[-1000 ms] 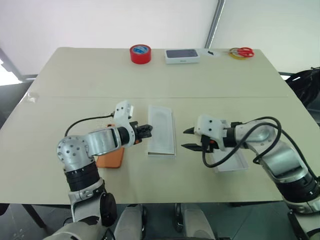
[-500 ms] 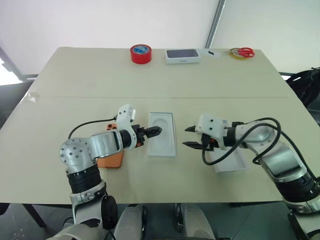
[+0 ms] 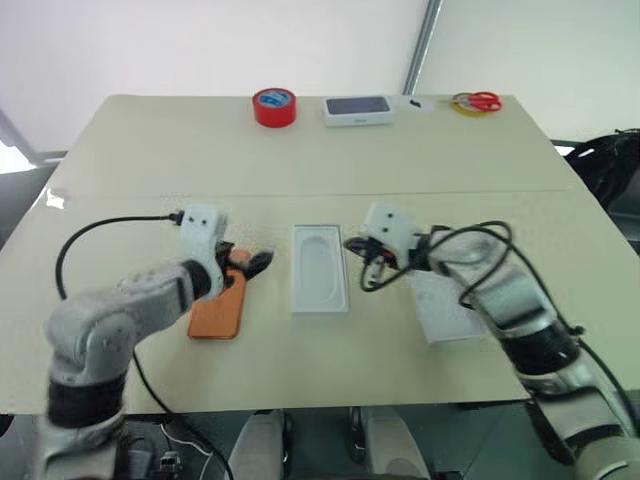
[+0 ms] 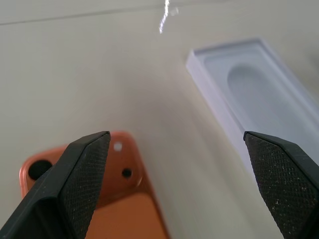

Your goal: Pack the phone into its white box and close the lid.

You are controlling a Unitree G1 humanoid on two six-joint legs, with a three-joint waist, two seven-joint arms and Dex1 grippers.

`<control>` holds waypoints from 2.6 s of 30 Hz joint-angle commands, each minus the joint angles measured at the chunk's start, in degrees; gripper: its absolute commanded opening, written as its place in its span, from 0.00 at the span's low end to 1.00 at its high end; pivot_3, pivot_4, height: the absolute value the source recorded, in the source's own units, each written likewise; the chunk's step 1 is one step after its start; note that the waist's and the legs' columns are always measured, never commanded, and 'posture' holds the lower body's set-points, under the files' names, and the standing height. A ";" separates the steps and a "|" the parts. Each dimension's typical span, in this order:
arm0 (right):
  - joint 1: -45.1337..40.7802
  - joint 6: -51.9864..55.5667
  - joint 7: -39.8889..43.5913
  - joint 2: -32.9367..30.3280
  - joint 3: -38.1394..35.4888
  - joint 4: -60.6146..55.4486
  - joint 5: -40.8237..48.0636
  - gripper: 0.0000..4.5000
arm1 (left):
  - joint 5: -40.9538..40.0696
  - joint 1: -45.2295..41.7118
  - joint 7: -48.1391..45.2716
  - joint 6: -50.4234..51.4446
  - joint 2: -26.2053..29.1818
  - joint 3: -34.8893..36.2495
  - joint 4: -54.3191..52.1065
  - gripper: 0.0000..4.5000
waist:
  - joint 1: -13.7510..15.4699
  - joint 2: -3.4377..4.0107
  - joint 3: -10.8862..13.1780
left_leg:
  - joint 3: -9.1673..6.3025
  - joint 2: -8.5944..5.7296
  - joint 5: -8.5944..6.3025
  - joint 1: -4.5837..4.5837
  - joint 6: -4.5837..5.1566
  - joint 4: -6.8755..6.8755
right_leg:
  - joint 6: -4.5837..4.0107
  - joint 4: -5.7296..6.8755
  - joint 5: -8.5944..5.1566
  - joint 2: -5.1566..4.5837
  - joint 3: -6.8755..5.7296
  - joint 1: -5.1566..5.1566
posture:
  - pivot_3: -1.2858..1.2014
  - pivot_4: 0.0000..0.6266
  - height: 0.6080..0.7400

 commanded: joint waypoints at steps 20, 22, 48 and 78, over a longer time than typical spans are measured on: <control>-10.18 -8.33 -13.16 15.37 5.43 23.44 -13.49 0.01 | 3.33 18.55 -25.29 -18.26 6.29 9.01 -5.28 1.00 | -0.47 0.08 0.05 | -0.01 0.07 -0.02 -0.11 0.06 -0.01 | 0.02 0.05 0.02 0.04 -0.04 -0.15 | 0.52 0.24 1.00; -9.92 -8.48 -12.75 15.14 5.38 22.69 -13.76 0.01 | 3.42 18.53 -25.06 -18.26 6.14 8.84 -5.33 1.00 | -0.49 0.08 0.05 | -0.02 0.07 -0.02 -0.11 0.06 -0.01 | 0.02 0.05 0.02 0.04 -0.04 -0.15 | 0.52 0.24 1.00; -8.22 0.35 -0.48 16.45 12.70 7.03 -14.26 0.01 | -4.60 11.22 -4.69 2.65 2.73 24.92 6.35 1.00 | -0.57 0.07 0.05 | -0.10 0.17 -0.02 -0.06 0.06 -0.01 | 0.23 0.16 0.13 0.23 -0.07 -0.14 | 0.52 0.24 1.00; -12.64 -0.15 8.08 21.26 25.64 14.25 -18.47 0.01 | -18.38 2.69 -0.32 30.78 -9.94 18.49 6.14 1.00 | -0.08 0.42 -0.36 | -0.20 -0.06 0.02 0.35 -0.05 -0.03 | 0.05 0.15 0.03 -0.02 -0.10 0.33 | 0.52 0.24 1.00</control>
